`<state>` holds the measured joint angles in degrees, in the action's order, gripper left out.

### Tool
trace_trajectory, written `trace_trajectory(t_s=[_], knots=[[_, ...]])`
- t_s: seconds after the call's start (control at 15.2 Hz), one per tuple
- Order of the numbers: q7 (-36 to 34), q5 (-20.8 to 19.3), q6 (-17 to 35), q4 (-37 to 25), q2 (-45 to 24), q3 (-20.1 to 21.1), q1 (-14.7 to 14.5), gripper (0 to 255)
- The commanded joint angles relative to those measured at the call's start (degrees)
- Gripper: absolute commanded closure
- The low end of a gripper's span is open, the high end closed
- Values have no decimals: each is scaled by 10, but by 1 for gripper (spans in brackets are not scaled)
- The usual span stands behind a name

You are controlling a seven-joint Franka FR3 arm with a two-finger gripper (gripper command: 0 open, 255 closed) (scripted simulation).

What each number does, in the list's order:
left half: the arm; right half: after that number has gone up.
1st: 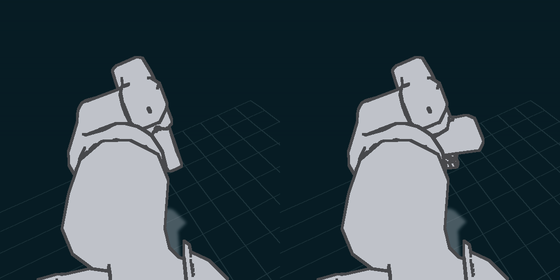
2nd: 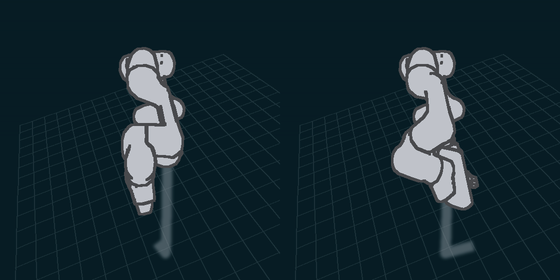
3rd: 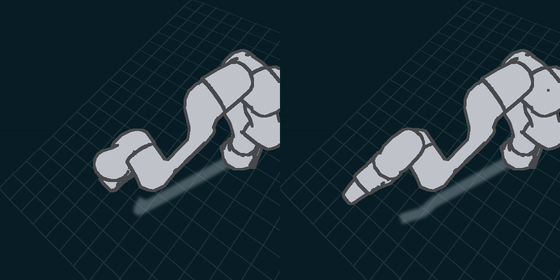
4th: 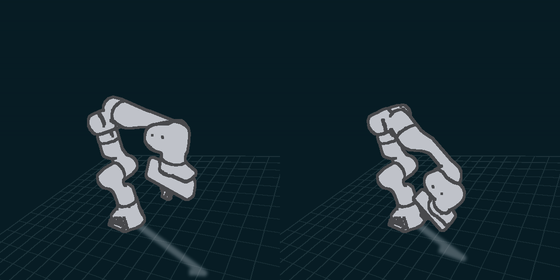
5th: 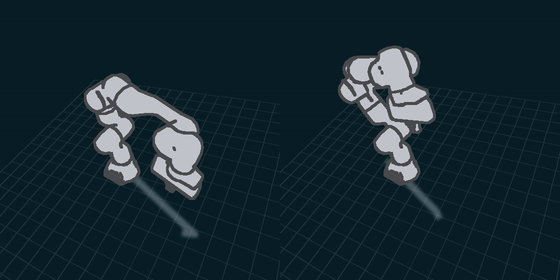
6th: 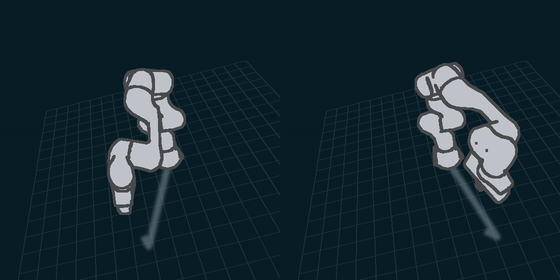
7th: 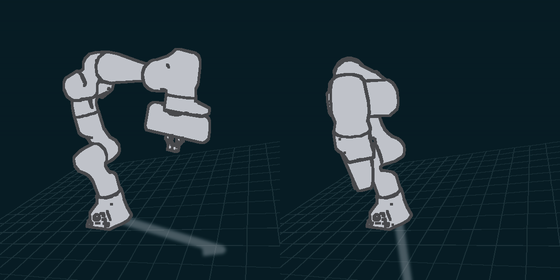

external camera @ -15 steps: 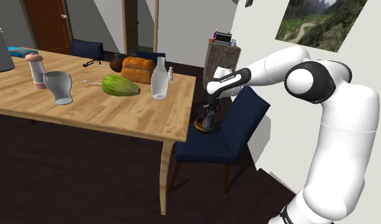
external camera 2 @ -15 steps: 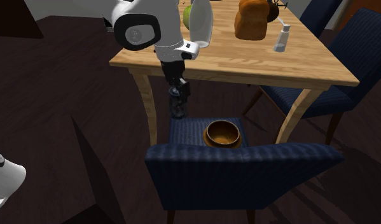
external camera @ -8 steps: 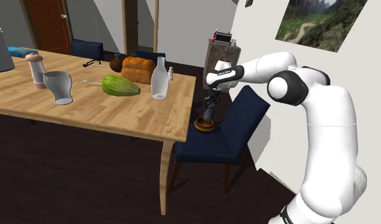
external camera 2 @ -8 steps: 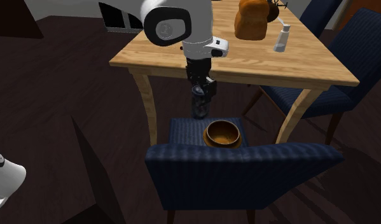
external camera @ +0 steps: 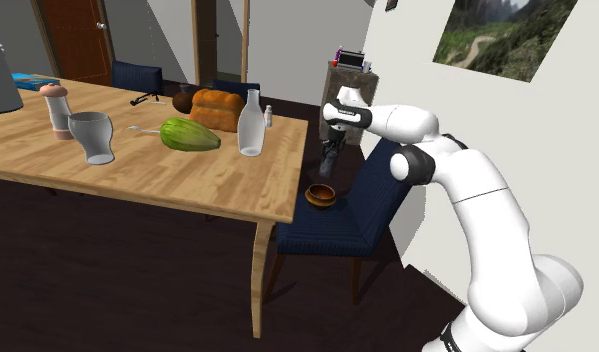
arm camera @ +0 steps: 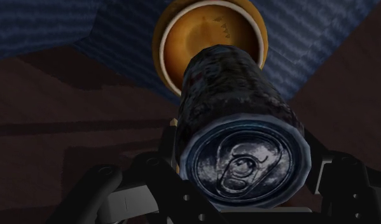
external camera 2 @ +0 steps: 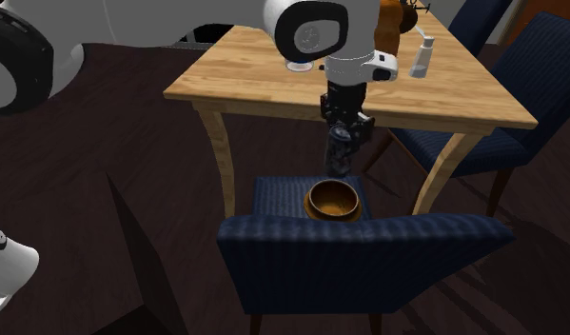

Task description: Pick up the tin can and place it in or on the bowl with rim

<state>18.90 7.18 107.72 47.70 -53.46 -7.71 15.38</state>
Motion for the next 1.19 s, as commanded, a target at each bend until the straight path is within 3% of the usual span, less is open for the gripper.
trace_trajectory(t_s=[0.0,1.12], knots=[[2,1,-8,-35,-27,1,6,255],[8,6,103,49,-54,4,1,255]])
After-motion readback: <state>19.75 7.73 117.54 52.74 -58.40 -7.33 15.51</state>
